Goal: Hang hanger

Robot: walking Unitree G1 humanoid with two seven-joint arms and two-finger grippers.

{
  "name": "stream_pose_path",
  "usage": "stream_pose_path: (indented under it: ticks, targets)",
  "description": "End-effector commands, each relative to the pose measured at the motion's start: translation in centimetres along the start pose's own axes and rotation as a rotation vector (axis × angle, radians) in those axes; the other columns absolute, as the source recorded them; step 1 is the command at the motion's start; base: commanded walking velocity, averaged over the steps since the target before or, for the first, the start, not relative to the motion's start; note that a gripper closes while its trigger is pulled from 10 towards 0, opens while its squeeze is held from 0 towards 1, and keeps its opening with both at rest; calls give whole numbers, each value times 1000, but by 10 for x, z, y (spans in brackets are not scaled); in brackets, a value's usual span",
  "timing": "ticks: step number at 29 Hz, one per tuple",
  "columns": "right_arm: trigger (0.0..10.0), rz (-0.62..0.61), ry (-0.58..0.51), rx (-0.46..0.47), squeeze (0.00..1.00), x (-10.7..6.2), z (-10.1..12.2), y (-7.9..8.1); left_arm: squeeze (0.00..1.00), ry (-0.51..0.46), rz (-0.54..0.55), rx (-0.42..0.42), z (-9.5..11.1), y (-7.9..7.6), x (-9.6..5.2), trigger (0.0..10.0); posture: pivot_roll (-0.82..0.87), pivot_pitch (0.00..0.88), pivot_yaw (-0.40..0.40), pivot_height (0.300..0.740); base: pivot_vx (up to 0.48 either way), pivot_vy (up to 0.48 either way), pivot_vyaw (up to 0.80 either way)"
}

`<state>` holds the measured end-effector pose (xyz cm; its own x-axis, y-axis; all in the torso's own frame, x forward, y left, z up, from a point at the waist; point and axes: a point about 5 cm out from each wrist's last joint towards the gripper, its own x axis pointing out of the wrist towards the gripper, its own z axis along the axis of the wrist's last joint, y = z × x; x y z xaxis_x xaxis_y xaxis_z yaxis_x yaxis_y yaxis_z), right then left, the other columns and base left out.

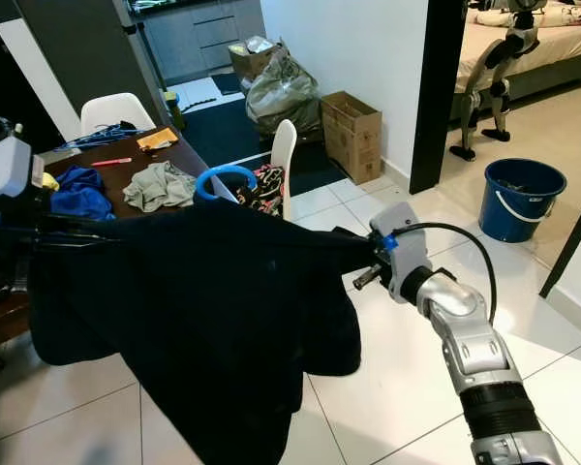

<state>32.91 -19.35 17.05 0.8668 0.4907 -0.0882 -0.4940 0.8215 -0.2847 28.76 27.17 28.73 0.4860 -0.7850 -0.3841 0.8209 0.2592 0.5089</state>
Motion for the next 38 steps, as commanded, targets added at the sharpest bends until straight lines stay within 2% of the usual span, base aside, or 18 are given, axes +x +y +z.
stream_pose_path:
  ticks: [1,2,5,7,10,14,16,21,25,27,30,31,33,34,36,38]
  targets:
    - [0,-19,-23,38,0,-3,0,-6,0,65,7,23,0,3,-12,10000,11,0,147,740,0,0,0]
    - [0,-19,-23,38,0,-3,0,-6,0,65,7,23,0,3,-12,10000,11,0,147,740,0,0,0]
    - [0,16,-148,124,0,-6,17,-8,0,132,1,32,-8,0,-14,10000,17,0,144,740,0,0,0]
    - [0,22,-166,138,0,-7,20,-8,0,142,4,34,-9,0,-15,10000,17,0,144,740,0,0,0]
    - [0,69,-242,170,0,-10,33,-9,0,213,68,49,-20,4,-16,10000,17,0,144,740,0,0,0]
    - [0,79,-260,173,0,-12,36,-12,0,244,76,41,-27,3,-20,10000,15,0,142,740,0,0,0]
    - [0,86,-273,179,0,-15,38,-15,0,269,58,28,-31,0,-27,10000,20,0,138,740,0,0,0]
    - [0,96,-290,191,0,-17,40,-17,0,276,59,26,-31,0,-31,10000,20,0,138,740,0,0,0]
    - [0,137,-349,233,0,-19,48,-13,0,269,62,18,-30,1,-33,10000,27,0,140,740,0,0,0]
    - [0,168,-376,253,0,-17,53,-7,0,253,58,11,-31,-1,-31,10000,23,0,141,740,0,0,0]
    - [0,291,-399,264,0,-6,60,25,0,189,62,-21,-36,-6,-17,10000,11,0,152,740,0,0,0]
    - [0,291,-399,264,0,-6,60,25,0,189,62,-21,-36,-6,-17,10000,11,0,152,740,0,0,0]
    - [0,370,-412,280,0,-1,65,47,0,137,62,-47,-37,-9,-8,10000,4,0,152,740,0,0,0]
    - [0,370,-412,280,0,-1,65,47,0,137,62,-47,-37,-9,-8,10000,4,0,152,740,0,0,0]
    - [0,448,-408,281,0,1,66,64,0,70,61,-65,-32,-10,-3,10000,4,0,152,740,0,0,0]
    - [0,448,-408,281,0,1,66,64,0,70,61,-65,-32,-10,-3,10000,4,0,152,740,0,0,0]
